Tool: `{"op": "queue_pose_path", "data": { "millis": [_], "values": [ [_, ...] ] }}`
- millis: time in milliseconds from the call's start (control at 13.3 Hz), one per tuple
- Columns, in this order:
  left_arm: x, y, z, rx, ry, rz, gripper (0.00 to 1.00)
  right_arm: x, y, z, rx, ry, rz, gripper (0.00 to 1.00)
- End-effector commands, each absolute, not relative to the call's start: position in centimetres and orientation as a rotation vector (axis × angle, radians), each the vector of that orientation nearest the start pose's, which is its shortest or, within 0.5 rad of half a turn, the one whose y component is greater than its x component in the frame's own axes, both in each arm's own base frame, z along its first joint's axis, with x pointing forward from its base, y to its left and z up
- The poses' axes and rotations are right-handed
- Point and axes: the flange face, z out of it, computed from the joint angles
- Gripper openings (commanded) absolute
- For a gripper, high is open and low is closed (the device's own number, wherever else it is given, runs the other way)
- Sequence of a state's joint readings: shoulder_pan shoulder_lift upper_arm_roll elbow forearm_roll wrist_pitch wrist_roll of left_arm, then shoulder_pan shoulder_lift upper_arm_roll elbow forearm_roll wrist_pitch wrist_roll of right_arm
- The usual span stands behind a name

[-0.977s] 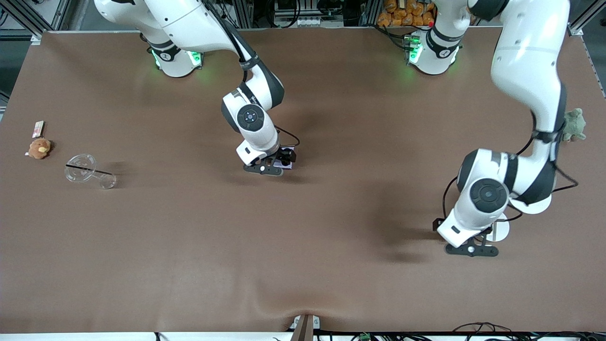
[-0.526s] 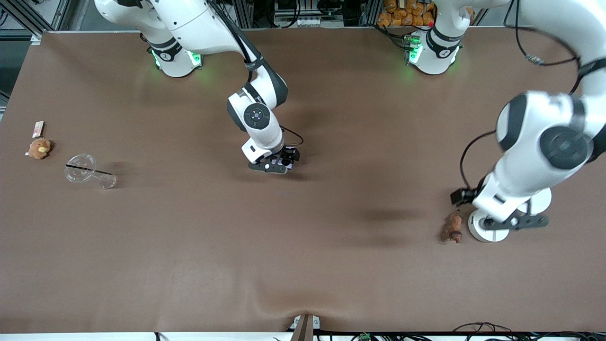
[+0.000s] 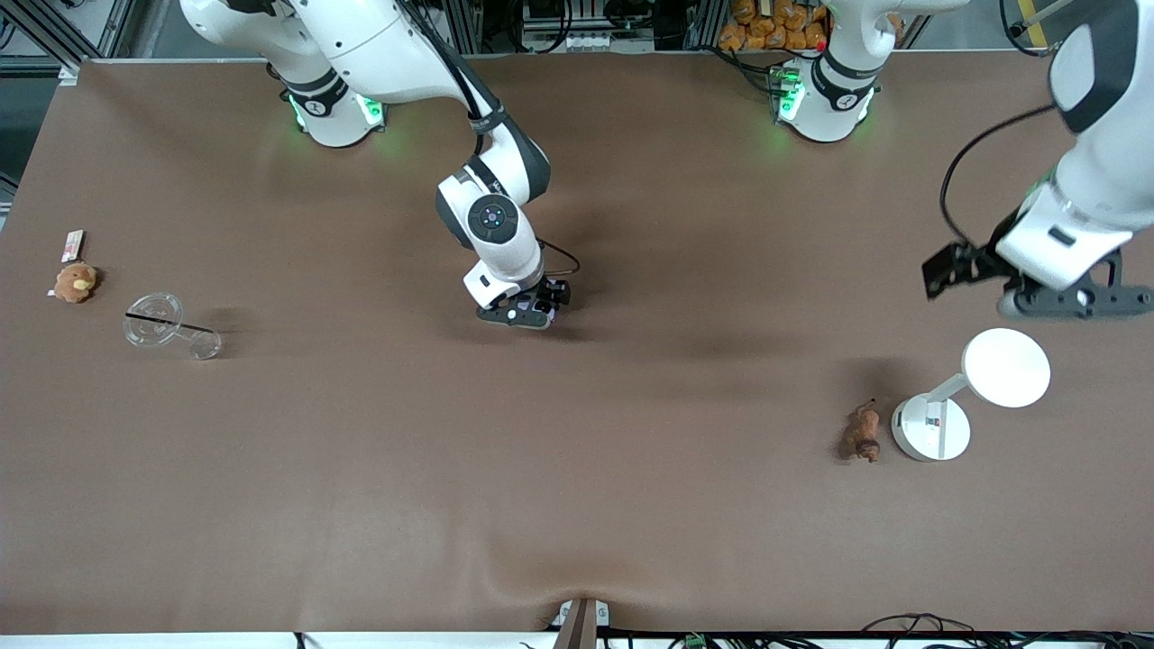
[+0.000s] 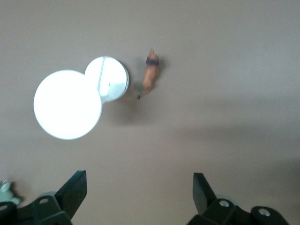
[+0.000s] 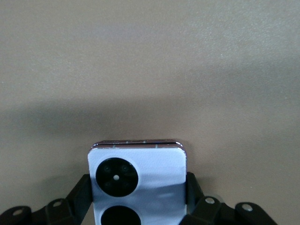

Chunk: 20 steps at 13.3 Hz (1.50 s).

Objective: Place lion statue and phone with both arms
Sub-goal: 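Carry the phone toward the clear cup while the left gripper withdraws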

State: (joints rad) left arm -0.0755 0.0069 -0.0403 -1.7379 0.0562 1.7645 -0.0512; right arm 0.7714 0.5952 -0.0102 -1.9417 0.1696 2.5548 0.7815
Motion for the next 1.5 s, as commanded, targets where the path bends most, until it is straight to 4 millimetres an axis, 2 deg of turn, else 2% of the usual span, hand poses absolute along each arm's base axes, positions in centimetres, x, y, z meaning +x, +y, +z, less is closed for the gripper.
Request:
{"op": "queue_pose_path", "data": {
  "millis": [0, 150, 301, 451, 526, 601, 676, 827, 1052, 1127, 1277, 1428],
  "values": [
    [54.8, -5.9, 58.2, -3.091, 0.236, 0.047, 1.0, 45.5, 42.1, 17.9, -3.07, 0.249, 0.084, 0.17],
    [54.4, -6.0, 60.3, -3.089, 0.246, 0.064, 1.0, 47.9, 39.9, 20.9, -3.095, 0.319, 0.168, 0.0],
    [53.8, -6.0, 61.9, -3.087, 0.247, 0.097, 1.0, 50.5, 36.5, 23.7, -3.088, 0.419, 0.214, 0.0],
    [53.1, -5.1, 62.4, -3.082, 0.28, 0.144, 1.0, 53.4, 31.8, 25.5, -3.074, 0.442, 0.227, 0.0],
    [52.8, -4.5, 62.5, -3.079, 0.296, 0.169, 1.0, 54.6, 29.1, 25.5, -3.074, 0.443, 0.252, 0.0],
    [52.0, -3.9, 63.6, -3.081, 0.281, 0.144, 1.0, 55.9, 26.0, 25.8, -3.07, 0.421, 0.265, 0.0],
    [51.9, -3.4, 64.0, -3.082, 0.266, 0.134, 1.0, 57.1, 22.6, 26.2, -3.067, 0.38, 0.285, 0.0],
    [51.7, -3.6, 64.3, -3.084, 0.243, 0.124, 1.0, 58.6, 16.4, 26.5, -3.056, 0.326, 0.316, 0.0],
    [52.0, -3.2, 64.3, -3.095, 0.221, 0.096, 1.0, 60.0, 7.2, 25.6, -3.054, 0.241, 0.315, 0.0],
    [52.2, -3.1, 64.1, -3.097, 0.22, 0.093, 1.0, 60.1, 5.8, 25.4, -3.058, 0.21, 0.316, 0.0],
    [52.5, -3.2, 63.9, -3.097, 0.223, 0.074, 1.0, 60.0, 1.3, 24.7, -3.09, 0.147, 0.32, 0.0],
    [53.0, -3.1, 63.8, -3.098, 0.219, 0.041, 1.0, 59.7, -1.4, 23.1, -3.09, 0.102, 0.315, 0.0]
  ]
}}
